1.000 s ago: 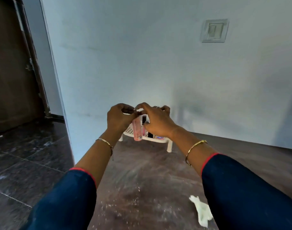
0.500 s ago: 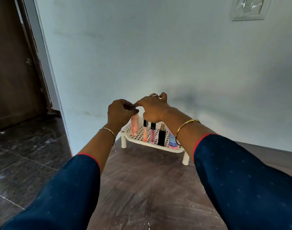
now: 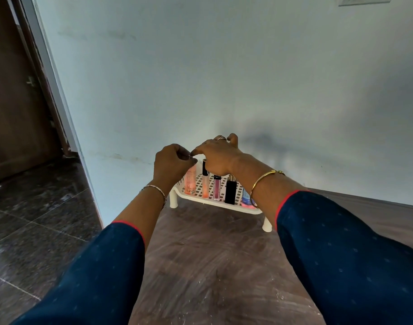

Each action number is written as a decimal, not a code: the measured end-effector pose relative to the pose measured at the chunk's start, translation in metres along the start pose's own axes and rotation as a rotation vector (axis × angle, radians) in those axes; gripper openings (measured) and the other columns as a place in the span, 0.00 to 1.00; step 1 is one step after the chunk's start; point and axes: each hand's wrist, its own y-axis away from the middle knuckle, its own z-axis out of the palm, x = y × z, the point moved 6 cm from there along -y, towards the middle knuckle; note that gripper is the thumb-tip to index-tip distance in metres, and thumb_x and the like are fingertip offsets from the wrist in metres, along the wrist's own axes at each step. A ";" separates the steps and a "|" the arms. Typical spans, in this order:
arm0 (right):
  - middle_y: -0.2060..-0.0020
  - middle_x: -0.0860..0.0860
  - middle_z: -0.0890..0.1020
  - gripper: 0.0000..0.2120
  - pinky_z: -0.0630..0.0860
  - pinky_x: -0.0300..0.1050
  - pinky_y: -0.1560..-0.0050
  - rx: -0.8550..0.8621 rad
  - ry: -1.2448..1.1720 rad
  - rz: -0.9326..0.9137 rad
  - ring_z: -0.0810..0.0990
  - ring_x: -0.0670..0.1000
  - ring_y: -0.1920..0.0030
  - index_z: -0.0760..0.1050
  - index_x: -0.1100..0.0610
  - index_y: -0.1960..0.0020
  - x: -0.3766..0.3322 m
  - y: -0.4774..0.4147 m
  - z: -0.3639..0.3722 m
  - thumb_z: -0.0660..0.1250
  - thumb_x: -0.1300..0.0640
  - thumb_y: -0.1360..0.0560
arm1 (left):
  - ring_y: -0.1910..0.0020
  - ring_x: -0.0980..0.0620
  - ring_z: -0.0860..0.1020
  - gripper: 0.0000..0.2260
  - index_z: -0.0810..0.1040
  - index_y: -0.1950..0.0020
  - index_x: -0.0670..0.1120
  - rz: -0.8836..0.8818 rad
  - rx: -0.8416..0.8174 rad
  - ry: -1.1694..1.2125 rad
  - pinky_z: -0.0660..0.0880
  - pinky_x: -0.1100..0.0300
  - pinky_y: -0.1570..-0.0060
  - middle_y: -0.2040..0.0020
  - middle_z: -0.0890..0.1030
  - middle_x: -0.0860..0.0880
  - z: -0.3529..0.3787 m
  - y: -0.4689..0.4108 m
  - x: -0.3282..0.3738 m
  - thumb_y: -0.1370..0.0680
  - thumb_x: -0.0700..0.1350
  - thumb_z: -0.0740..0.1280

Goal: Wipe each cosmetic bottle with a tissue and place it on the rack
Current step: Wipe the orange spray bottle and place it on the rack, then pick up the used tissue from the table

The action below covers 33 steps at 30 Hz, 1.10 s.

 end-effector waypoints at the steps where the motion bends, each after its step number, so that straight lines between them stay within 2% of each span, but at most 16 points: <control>1: 0.29 0.50 0.68 0.26 0.51 0.60 0.33 0.003 0.002 -0.002 0.60 0.55 0.28 0.63 0.42 0.28 0.000 0.001 -0.001 0.63 0.57 0.23 | 0.57 0.54 0.78 0.08 0.77 0.56 0.48 0.001 0.000 -0.002 0.67 0.68 0.63 0.56 0.82 0.49 0.000 0.000 0.000 0.30 0.45 0.75; 5: 0.28 0.50 0.66 0.26 0.50 0.60 0.32 0.017 0.009 -0.003 0.59 0.55 0.27 0.62 0.42 0.28 -0.001 0.005 -0.005 0.63 0.57 0.23 | 0.56 0.54 0.78 0.10 0.78 0.53 0.46 -0.004 0.006 0.007 0.70 0.62 0.57 0.54 0.83 0.48 -0.002 0.001 -0.001 0.30 0.46 0.76; 10: 0.28 0.49 0.66 0.27 0.50 0.59 0.31 0.035 0.006 -0.007 0.59 0.55 0.27 0.62 0.42 0.27 0.000 0.017 -0.016 0.63 0.57 0.23 | 0.51 0.52 0.79 0.15 0.79 0.48 0.43 0.016 0.020 -0.011 0.71 0.62 0.52 0.51 0.82 0.48 -0.013 0.007 0.010 0.31 0.47 0.76; 16: 0.29 0.48 0.69 0.26 0.51 0.57 0.32 0.135 -0.055 0.001 0.62 0.54 0.28 0.64 0.43 0.28 0.003 0.049 -0.044 0.64 0.57 0.24 | 0.47 0.50 0.78 0.19 0.78 0.43 0.43 0.017 0.033 -0.014 0.72 0.61 0.48 0.46 0.82 0.47 -0.032 0.023 0.039 0.30 0.47 0.76; 20: 0.30 0.49 0.70 0.24 0.53 0.55 0.32 0.175 -0.073 0.009 0.64 0.54 0.29 0.65 0.45 0.29 0.003 0.081 -0.064 0.64 0.56 0.24 | 0.46 0.50 0.79 0.19 0.78 0.42 0.46 -0.003 0.010 -0.005 0.74 0.49 0.40 0.47 0.82 0.49 -0.042 0.042 0.063 0.31 0.49 0.76; 27: 0.33 0.52 0.72 0.20 0.61 0.53 0.34 0.130 -0.160 0.056 0.69 0.55 0.33 0.69 0.48 0.31 0.011 0.149 -0.081 0.64 0.55 0.23 | 0.46 0.51 0.79 0.17 0.77 0.43 0.49 0.022 -0.118 -0.050 0.74 0.48 0.41 0.47 0.82 0.51 -0.045 0.098 0.111 0.30 0.49 0.73; 30: 0.35 0.53 0.74 0.19 0.69 0.50 0.37 0.098 -0.277 0.080 0.73 0.55 0.37 0.72 0.50 0.34 0.017 0.183 -0.078 0.65 0.57 0.24 | 0.49 0.52 0.79 0.17 0.77 0.41 0.48 0.018 -0.213 -0.039 0.75 0.55 0.45 0.47 0.82 0.50 -0.036 0.130 0.127 0.29 0.49 0.73; 33: 0.37 0.53 0.77 0.17 0.72 0.45 0.42 0.085 -0.410 0.108 0.76 0.54 0.39 0.75 0.53 0.36 0.024 0.219 -0.073 0.65 0.60 0.25 | 0.54 0.53 0.77 0.16 0.77 0.42 0.44 0.013 -0.283 0.010 0.73 0.62 0.54 0.49 0.81 0.48 -0.026 0.165 0.141 0.28 0.46 0.72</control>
